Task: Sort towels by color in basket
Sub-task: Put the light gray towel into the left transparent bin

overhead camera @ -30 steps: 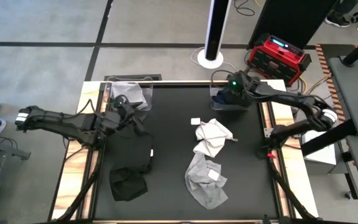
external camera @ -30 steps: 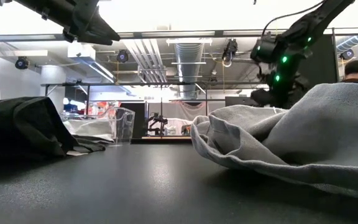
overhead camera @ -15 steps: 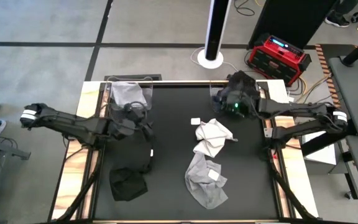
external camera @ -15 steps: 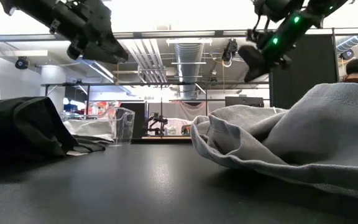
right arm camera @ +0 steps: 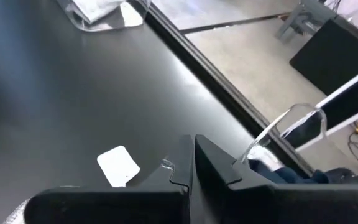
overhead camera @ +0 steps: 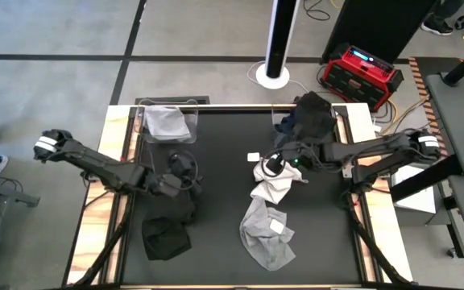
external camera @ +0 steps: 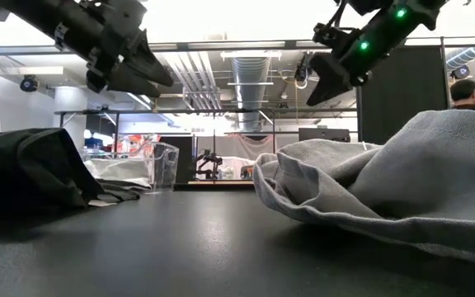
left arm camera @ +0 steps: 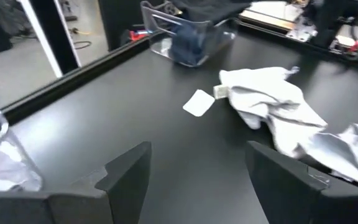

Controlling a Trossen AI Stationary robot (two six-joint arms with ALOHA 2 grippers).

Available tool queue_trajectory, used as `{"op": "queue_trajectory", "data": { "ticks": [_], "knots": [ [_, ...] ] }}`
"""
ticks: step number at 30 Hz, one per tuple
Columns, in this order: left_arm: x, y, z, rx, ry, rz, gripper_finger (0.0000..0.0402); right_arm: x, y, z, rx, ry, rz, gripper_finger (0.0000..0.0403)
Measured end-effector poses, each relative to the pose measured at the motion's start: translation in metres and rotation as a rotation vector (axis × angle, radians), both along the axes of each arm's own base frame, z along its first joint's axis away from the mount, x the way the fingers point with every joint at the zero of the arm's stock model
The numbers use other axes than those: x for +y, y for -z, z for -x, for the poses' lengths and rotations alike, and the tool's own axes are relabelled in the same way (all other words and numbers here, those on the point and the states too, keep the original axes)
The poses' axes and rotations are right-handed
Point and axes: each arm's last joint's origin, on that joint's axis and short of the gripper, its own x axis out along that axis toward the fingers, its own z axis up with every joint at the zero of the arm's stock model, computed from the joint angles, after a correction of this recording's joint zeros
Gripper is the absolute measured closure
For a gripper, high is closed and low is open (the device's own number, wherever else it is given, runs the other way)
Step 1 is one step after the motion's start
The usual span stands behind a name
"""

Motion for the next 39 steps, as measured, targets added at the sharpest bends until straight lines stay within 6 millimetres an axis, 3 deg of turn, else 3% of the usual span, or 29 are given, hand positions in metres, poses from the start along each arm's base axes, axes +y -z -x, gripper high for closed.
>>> {"op": "queue_trajectory", "data": {
  "ticks": [9, 18, 28, 34, 39],
  "knots": [
    [-0.010, 0.002, -0.005, 0.015, 0.029, 0.001, 0.0157, 0.002, 0.020, -0.011, 0.043, 0.016, -0.032, 0.0394],
    [-0.013, 0.000, -0.014, 0.035, 0.037, -0.024, 0.0157, 0.001, 0.019, -0.030, -0.038, -0.061, 0.053, 0.0394],
    [-0.013, -0.004, -0.015, 0.032, 0.042, -0.041, 0.0157, 0.008, 0.023, -0.011, 0.094, -0.030, -0.021, 0.0394],
    [-0.012, -0.004, -0.015, 0.033, 0.028, -0.057, 0.0157, 0.008, 0.028, -0.010, 0.117, -0.021, -0.027, 0.0394],
    [-0.013, -0.006, -0.017, 0.005, 0.044, -0.042, 0.0157, 0.017, 0.017, 0.003, 0.148, -0.075, -0.108, 0.0394]
  ]
}}
